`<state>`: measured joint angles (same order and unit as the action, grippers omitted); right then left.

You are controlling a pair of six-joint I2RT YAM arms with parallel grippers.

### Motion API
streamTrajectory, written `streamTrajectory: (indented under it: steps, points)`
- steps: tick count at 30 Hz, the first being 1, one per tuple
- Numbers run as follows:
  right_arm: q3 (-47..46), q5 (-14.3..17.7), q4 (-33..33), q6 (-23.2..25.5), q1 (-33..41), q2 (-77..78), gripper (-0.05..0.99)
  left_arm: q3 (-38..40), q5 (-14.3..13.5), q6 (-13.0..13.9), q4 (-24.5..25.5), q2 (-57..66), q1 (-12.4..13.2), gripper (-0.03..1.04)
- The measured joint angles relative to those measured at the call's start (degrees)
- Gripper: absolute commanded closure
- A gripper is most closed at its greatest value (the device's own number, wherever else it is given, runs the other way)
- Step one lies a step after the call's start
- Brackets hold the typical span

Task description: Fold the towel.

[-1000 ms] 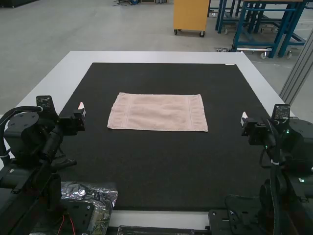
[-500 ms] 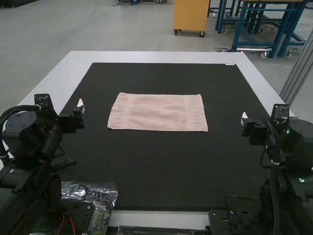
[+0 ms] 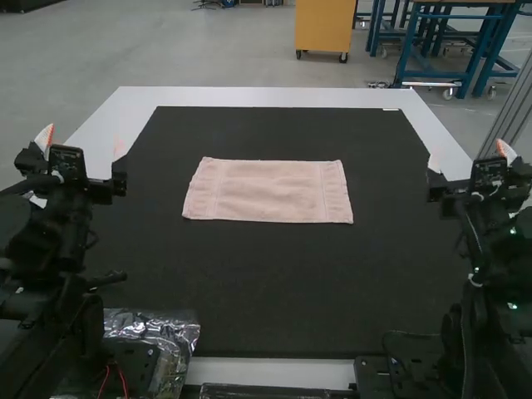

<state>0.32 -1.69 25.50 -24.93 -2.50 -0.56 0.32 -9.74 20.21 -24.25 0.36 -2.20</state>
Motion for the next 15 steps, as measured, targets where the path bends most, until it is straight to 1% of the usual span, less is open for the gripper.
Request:
streamTrajectory:
  steps: [2,3,5,7,9,11,13,15]
  points:
    - [0.2,0.0,3.3,-1.8,0.0,0.0,0.03,0.1,-0.2,1.5,-0.4,0.0,0.0,0.06]
    - [0.5,-0.1,3.2,-2.1,0.0,0.0,0.03,0.4,-0.2,2.0,0.4,0.0,0.0,0.06]
    - [2.3,-0.2,1.0,-2.0,0.0,-0.2,0.03,2.5,-0.1,2.8,3.2,0.2,0.0,0.06]
    - [6.4,-0.2,-1.0,-0.9,0.0,-2.2,0.03,6.2,-0.1,3.2,3.5,1.9,-0.1,0.06]
    - [12.6,-0.2,-1.7,1.0,0.0,-7.1,0.03,11.5,-0.2,3.2,3.3,5.9,-0.2,0.05]
    - [19.4,-0.2,-1.6,3.5,0.0,-14.1,0.03,17.8,-0.3,2.1,3.2,12.2,-0.6,0.05]
    - [26.2,-0.4,-2.4,6.7,0.0,-22.3,0.03,24.8,-0.3,-0.5,4.7,20.6,-1.3,0.05]
    - [33.1,-1.1,-5.9,9.7,0.0,-30.9,0.03,30.8,-0.3,-3.8,7.1,29.2,-1.7,0.05]
